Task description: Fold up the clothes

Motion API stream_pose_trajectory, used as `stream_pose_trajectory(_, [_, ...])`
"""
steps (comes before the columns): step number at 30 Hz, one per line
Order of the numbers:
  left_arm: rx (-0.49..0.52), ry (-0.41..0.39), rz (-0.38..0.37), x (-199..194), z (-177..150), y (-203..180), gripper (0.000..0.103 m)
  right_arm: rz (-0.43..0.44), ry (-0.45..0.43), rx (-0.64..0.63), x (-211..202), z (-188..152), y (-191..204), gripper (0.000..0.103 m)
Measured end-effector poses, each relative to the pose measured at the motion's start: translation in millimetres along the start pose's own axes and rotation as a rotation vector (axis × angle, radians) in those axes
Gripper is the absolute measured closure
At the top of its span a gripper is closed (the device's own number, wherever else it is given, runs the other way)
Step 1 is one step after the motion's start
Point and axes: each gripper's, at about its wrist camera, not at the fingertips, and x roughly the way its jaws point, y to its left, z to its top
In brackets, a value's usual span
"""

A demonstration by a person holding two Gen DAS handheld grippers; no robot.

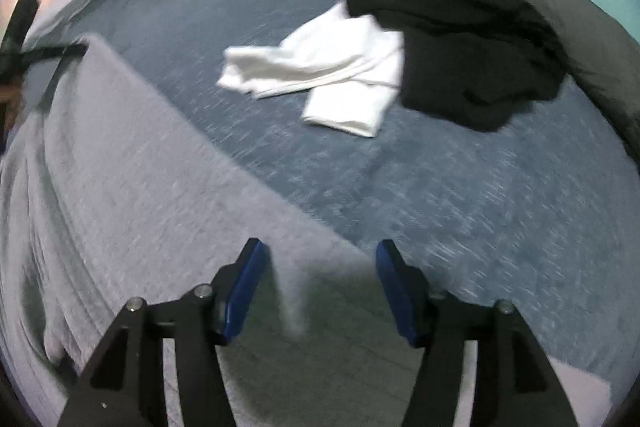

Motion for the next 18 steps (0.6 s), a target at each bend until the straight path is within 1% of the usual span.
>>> stream_pose_trajectory(1, [0.001, 0.000, 0.000, -0.2, -0.9, 0.3, 0.086, 0.009, 0.000, -0.004, 2.7, -0.1, 0.6, 0.044])
stream_pose_trajectory(3, [0.003, -0.002, 0.000, -0.4, -2.3, 0.7, 0.086, 0.033, 0.003, -0.025, 9.8, -0.4, 2.8, 0.055])
stream_pose_trajectory(4, [0.004, -0.003, -0.001, -0.4, -2.5, 0.7, 0.086, 0.043, 0.000, -0.040, 11.7, -0.9, 4.3, 0.059])
stream_pose_trajectory(5, [0.005, -0.004, -0.001, -0.5, -2.7, 0.7, 0.086, 0.052, -0.003, -0.054, 13.7, -1.3, 5.7, 0.065])
stream_pose_trajectory(6, [0.008, -0.005, 0.002, -0.7, -2.6, 0.3, 0.086, 0.061, -0.006, -0.068, 15.6, -1.7, 7.1, 0.076])
stream_pose_trajectory(7, [0.009, -0.006, 0.003, -0.6, -2.3, -0.2, 0.086, 0.055, -0.013, -0.077, 14.4, -1.8, 8.0, 0.081])
stream_pose_trajectory(8, [0.010, -0.010, 0.005, -1.3, -2.1, -0.4, 0.086, 0.045, -0.020, -0.084, 12.4, -1.8, 8.6, 0.091])
stream_pose_trajectory(9, [0.010, -0.013, 0.007, -2.1, -1.9, -0.6, 0.086, 0.035, -0.028, -0.092, 10.5, -1.7, 9.3, 0.098])
stream_pose_trajectory(12, [0.010, -0.024, 0.014, -4.4, -1.3, -1.2, 0.086, 0.006, -0.068, -0.114, -0.9, -0.8, 10.9, 0.101])
stream_pose_trajectory(14, [0.005, -0.036, 0.016, -8.0, -0.1, -1.5, 0.086, -0.031, -0.115, -0.116, -12.4, 2.5, 10.1, 0.101])
stream_pose_trajectory(16, [-0.005, -0.049, 0.016, -11.8, 1.3, -0.9, 0.086, -0.089, -0.191, -0.077, -28.3, 10.2, 2.5, 0.101])
stream_pose_trajectory(18, [-0.023, -0.057, 0.010, -14.1, 2.9, 1.5, 0.086, -0.136, -0.212, -0.061, -30.4, 18.2, -0.5, 0.101])
